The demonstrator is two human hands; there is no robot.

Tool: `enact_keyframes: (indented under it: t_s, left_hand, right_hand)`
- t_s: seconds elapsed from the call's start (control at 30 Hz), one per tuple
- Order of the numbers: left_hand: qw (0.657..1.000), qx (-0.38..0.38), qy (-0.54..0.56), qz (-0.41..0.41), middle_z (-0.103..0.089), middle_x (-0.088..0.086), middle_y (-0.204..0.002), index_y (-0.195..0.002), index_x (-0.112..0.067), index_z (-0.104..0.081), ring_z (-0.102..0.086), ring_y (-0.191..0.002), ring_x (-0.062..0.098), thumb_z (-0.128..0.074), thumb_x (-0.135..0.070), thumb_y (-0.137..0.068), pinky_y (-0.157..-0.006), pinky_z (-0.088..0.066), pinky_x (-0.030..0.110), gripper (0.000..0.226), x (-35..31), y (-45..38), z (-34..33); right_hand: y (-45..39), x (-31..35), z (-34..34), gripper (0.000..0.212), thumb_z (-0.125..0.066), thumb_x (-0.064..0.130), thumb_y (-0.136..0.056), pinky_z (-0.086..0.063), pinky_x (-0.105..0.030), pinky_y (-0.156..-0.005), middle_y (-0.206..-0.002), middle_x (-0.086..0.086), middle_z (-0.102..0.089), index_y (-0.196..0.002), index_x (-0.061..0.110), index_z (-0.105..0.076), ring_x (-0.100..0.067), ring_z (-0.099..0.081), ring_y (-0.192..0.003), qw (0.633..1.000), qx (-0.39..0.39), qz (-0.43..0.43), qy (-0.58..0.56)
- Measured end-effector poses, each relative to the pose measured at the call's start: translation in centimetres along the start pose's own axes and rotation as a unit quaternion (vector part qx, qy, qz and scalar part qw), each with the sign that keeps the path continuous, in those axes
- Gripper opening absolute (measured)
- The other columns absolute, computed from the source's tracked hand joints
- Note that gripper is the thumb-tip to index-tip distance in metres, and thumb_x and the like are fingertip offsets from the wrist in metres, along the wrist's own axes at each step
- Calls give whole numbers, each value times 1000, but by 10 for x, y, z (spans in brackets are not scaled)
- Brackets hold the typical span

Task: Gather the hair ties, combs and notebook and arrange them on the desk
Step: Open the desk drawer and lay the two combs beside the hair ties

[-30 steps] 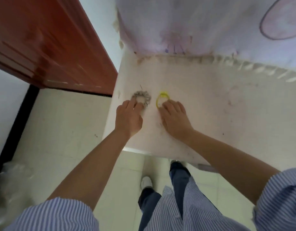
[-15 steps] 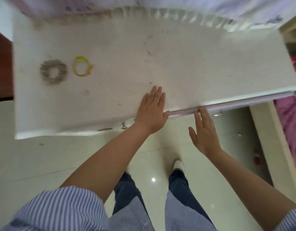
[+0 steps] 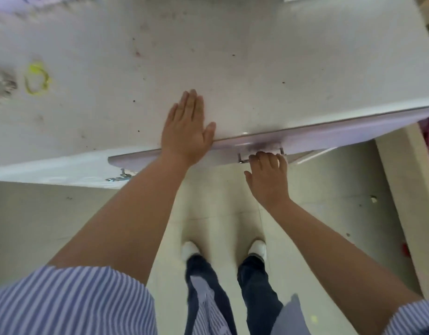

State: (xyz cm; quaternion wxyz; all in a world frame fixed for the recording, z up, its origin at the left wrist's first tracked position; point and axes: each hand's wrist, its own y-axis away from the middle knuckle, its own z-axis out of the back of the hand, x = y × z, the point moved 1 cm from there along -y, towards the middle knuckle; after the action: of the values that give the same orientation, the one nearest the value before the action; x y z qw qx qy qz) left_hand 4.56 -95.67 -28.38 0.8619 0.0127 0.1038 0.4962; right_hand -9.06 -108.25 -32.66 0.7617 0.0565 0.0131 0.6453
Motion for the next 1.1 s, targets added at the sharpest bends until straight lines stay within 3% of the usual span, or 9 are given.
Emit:
enact_keyframes:
  t_s: [0.17,0.33,0.53,0.77,0.87,0.93,0.97,1.03,1.1]
  left_hand:
    - [999,40,-18,-5,-4,12,-159,-147,-4,-7,-2,-147,22,-33,-32,-99,-119,-4,36,61,3,-3,1]
    - [995,82,-50,0,3,13,-159,-147,-4,0,4,-146,23,-25,-36,-100,-120,-1,36,62,0,-2,6]
    - [993,103,-50,5,5,14,-159,-147,-3,0,5,-146,24,-23,-35,-101,-120,0,37,61,-2,-2,12]
    - [995,84,-22,41,3,16,-158,-147,-1,0,5,-146,25,-21,-32,-102,-120,0,38,59,-14,9,7]
    - [998,49,-33,0,-1,17,-158,-147,0,-3,2,-146,28,-26,-31,-100,-119,0,38,60,-25,33,-9]
    - [999,32,-21,-31,-4,18,-158,-146,1,-4,0,-146,29,-31,-28,-100,-116,3,35,61,-31,55,-20]
    - [999,31,-15,-38,-5,18,-158,-146,0,-5,0,-146,28,-33,-26,-99,-115,4,34,61,-31,66,-25]
    - [999,48,0,-24,-8,16,-158,-147,-2,-11,-2,-146,27,-37,-25,-98,-114,3,33,60,-28,86,-36]
    - [996,71,31,37,-14,15,-157,-146,-3,-18,-5,-146,27,-38,-25,-98,-117,-4,36,56,-22,101,-45]
  right_hand:
    - [-9,1,-3,24,-85,21,-49,-30,-31,-71,-58,-2,-68,-60,13,-66,-20,-66,-57,997,-54,-43,22]
    - [31,-1,-5,21,-86,17,-55,-56,-29,-67,-64,-6,-72,-66,10,-69,-23,-69,-63,995,-48,-80,-43]
    - [79,1,-7,23,-85,14,-47,-56,-25,-61,-60,-5,-69,-63,10,-68,-23,-67,-58,998,-5,-59,-30]
    - [97,-1,-12,50,-85,13,-39,-59,-49,-77,-83,-13,-77,-87,3,-74,-28,-73,-80,995,66,-62,-53]
    - [96,-7,-9,51,-83,13,-51,-53,-54,-88,-96,-15,-75,-99,3,-70,-28,-71,-93,992,101,-34,-71]
    - [94,-9,-2,34,-68,16,-75,-47,-47,-97,-112,-17,-67,-106,2,-65,-30,-63,-106,981,169,-24,-96]
    - [95,-9,4,24,-57,14,-82,-51,-41,-89,-108,-19,-67,-99,0,-66,-32,-65,-99,979,164,4,-122]
    - [94,-13,23,29,-43,12,-78,-53,-27,-50,-69,-16,-70,-67,-1,-67,-27,-67,-56,976,92,56,-191]
    - [83,-19,43,32,-42,13,-76,-45,-23,-34,-49,-11,-63,-55,2,-63,-24,-57,-38,975,8,75,-209]
